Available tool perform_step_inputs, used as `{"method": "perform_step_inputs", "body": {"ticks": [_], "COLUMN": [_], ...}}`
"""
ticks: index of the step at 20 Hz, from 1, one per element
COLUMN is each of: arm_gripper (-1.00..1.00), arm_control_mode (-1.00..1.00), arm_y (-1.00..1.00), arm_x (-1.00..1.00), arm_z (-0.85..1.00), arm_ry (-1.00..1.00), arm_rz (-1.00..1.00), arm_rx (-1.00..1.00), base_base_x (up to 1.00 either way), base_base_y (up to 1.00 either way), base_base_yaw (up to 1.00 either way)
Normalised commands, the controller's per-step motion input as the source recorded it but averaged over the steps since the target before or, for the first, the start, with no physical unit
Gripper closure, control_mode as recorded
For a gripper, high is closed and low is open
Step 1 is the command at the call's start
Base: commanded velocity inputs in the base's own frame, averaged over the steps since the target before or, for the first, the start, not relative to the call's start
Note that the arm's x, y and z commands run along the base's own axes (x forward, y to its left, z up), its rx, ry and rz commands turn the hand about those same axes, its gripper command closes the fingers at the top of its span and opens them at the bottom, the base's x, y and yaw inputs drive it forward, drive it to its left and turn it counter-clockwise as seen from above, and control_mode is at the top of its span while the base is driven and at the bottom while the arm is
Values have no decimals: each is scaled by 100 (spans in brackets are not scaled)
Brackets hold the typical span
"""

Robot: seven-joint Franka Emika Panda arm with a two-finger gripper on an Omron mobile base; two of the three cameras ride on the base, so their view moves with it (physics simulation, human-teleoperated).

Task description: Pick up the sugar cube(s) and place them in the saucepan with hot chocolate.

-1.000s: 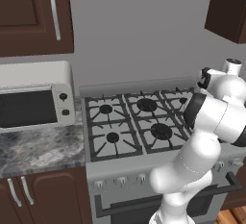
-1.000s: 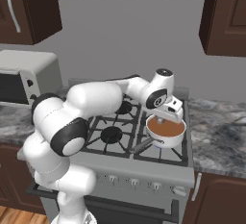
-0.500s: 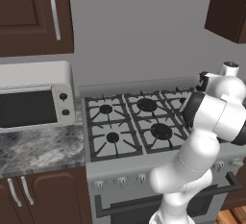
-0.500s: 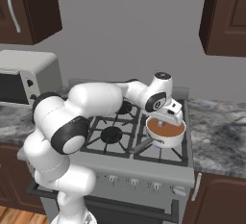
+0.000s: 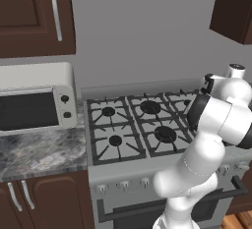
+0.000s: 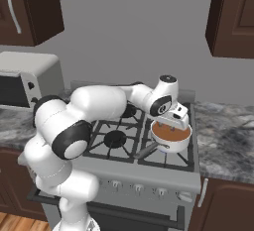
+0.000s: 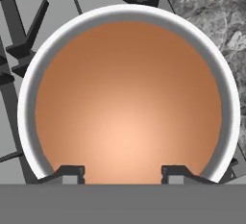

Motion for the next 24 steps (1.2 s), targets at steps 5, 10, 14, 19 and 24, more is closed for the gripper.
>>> {"method": "perform_step_inputs", "body": {"ticks": [5,10,14,19,24], "arm_gripper": [-100,-100,-100,-100,-100], "arm_control_mode": [-100,-100,-100,-100,-100], "arm_y": [0,24,93,100,100], "arm_x": [0,-30,-45,-49,-25], "arm_z": [1,37,49,47,37], "arm_ry": [1,0,-4,-2,0], "arm_rz": [0,-6,-5,0,5], "arm_rx": [0,-12,-6,0,0], "base_base_x": [0,0,0,0,0], "base_base_y": [0,0,0,0,0], "base_base_yaw": [0,0,0,0,0]}}
